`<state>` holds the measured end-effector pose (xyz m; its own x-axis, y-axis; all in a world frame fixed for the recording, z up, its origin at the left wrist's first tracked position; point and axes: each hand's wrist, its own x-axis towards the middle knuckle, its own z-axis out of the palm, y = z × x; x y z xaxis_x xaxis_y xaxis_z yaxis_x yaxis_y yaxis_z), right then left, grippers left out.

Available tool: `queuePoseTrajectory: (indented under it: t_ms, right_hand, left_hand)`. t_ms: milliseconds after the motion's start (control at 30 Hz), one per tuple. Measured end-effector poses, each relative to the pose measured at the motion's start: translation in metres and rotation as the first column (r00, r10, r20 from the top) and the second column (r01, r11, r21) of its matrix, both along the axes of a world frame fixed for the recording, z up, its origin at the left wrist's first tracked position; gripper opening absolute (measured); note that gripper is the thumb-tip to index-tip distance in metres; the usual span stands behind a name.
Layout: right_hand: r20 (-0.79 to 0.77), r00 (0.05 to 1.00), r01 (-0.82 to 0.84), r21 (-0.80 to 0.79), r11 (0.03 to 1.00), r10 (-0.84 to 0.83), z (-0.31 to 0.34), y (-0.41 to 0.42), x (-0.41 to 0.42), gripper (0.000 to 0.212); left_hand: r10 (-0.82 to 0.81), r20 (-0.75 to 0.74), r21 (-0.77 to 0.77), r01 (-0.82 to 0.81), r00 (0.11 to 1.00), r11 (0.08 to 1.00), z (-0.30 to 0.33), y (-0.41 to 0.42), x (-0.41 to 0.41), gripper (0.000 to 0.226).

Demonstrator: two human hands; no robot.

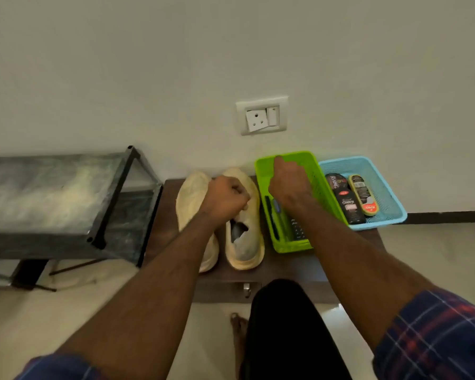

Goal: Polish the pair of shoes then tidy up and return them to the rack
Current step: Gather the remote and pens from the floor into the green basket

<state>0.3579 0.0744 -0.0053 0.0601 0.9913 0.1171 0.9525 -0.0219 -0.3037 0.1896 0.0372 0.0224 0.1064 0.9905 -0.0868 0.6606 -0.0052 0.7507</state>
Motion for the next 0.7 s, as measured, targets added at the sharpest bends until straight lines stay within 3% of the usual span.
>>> queuePoseTrajectory:
  t_ms: [133, 200, 300, 367, 467, 700]
  right_hand:
    - [-0.229, 0.958, -0.123, 0.216, 0.969, 0.173, 0.03, -0.051, -0.07, 0.016]
    - [-0.319, 0.902, -0.201, 0.289, 0.936, 0.292, 0.033, -0.088, -0.11, 0.01]
    - [-0.387, 0.8, -0.337, 0.343, 0.877, 0.459, 0.024, -0.142, -0.168, 0.01]
    - [-0.418, 0.742, -0.448, 0.272, 0.852, 0.524, 0.006, -0.171, -0.211, 0.01]
    - [-0.353, 0.765, -0.572, 0.014, 0.82, 0.539, -0.031, -0.205, -0.264, 0.012]
    - [-0.16, 0.723, -0.652, -0.482, 0.586, 0.672, -0.141, -0.261, -0.331, 0.021]
  left_hand:
    - [0.151, 0.211, 0.06, -0.167, 0.966, 0.984, 0.005, -0.059, -0.042, 0.015]
    - [0.298, 0.26, 0.113, -0.335, 0.919, 0.935, -0.007, -0.097, -0.075, 0.018]
    - [0.498, 0.322, 0.075, -0.546, 0.805, 0.834, -0.031, -0.155, -0.132, 0.019]
    - [0.627, 0.288, 0.01, -0.657, 0.724, 0.754, -0.044, -0.189, -0.171, 0.019]
    - [0.758, 0.12, -0.126, -0.748, 0.641, 0.652, -0.066, -0.23, -0.222, 0.018]
    - [0.809, -0.189, -0.42, -0.791, 0.556, 0.446, -0.174, -0.315, -0.32, 0.012]
